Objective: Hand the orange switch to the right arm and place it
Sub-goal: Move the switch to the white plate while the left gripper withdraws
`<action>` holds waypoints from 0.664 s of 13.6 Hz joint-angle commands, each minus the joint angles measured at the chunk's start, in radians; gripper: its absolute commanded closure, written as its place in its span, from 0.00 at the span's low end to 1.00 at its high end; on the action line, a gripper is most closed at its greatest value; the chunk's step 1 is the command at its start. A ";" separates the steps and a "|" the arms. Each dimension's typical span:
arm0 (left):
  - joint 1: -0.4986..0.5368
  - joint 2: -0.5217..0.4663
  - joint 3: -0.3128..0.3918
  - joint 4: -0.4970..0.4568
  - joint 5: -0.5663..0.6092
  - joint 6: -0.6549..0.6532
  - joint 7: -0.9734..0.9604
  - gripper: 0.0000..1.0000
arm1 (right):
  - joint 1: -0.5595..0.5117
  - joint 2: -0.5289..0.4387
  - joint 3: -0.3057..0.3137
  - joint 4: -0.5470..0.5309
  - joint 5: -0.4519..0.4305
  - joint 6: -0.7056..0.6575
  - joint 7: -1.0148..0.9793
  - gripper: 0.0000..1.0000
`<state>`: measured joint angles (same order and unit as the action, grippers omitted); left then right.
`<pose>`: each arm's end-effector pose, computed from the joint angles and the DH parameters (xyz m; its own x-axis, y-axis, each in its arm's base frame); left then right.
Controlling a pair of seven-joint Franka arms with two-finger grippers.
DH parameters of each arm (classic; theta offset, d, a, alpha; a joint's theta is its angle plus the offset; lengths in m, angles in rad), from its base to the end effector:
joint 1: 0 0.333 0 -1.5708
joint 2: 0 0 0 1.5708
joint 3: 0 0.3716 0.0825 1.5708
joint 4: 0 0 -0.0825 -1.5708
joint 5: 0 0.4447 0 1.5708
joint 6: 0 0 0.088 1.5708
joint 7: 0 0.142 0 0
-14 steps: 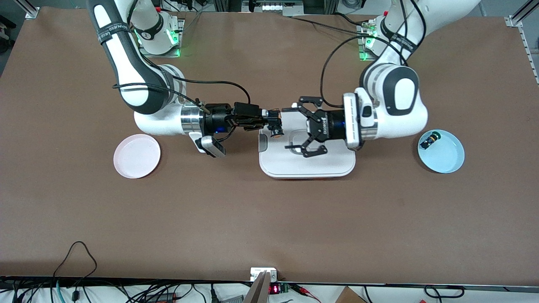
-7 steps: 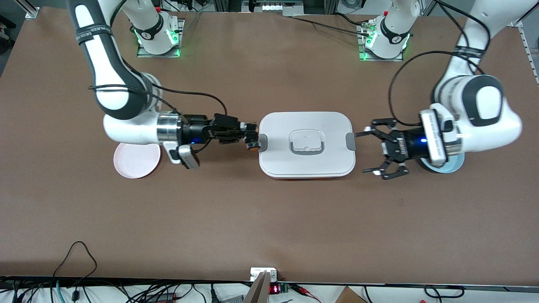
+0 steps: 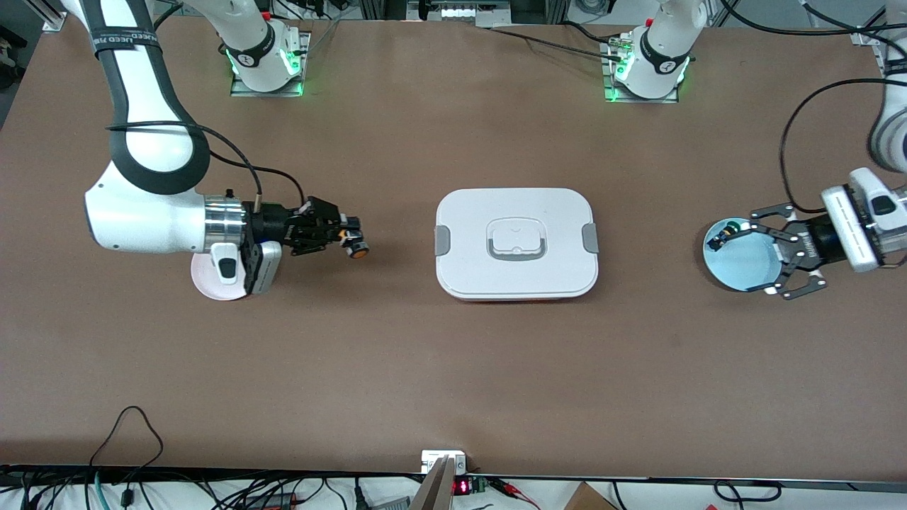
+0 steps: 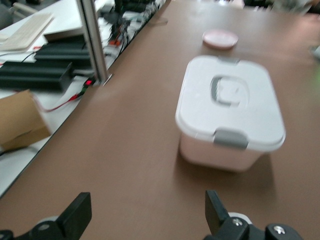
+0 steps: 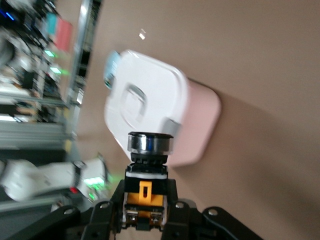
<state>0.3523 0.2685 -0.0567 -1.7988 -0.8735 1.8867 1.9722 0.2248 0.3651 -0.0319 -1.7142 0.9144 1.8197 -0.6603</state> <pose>0.6814 0.1239 0.4100 0.1708 -0.6517 0.7390 -0.9648 -0.2629 -0.0089 0.6776 0.2281 0.3849 0.9017 0.4043 0.1531 0.3730 -0.5484 -0.7485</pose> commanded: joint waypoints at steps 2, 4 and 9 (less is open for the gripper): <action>-0.018 -0.014 0.017 -0.059 0.054 0.162 0.103 0.00 | -0.082 -0.015 0.012 -0.010 -0.338 -0.056 -0.172 0.88; -0.021 -0.015 0.058 -0.053 0.140 0.204 0.084 0.00 | -0.117 -0.012 0.017 -0.022 -0.522 -0.051 -0.305 0.88; -0.030 -0.043 0.067 -0.017 0.402 0.238 -0.518 0.00 | -0.143 -0.009 0.020 -0.111 -0.913 0.139 -0.596 0.88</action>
<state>0.3430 0.2605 0.0017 -1.8293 -0.5770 2.1266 1.6863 0.0988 0.3740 -0.0307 -1.7650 0.0808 1.8809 -1.1557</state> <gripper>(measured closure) 0.000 0.656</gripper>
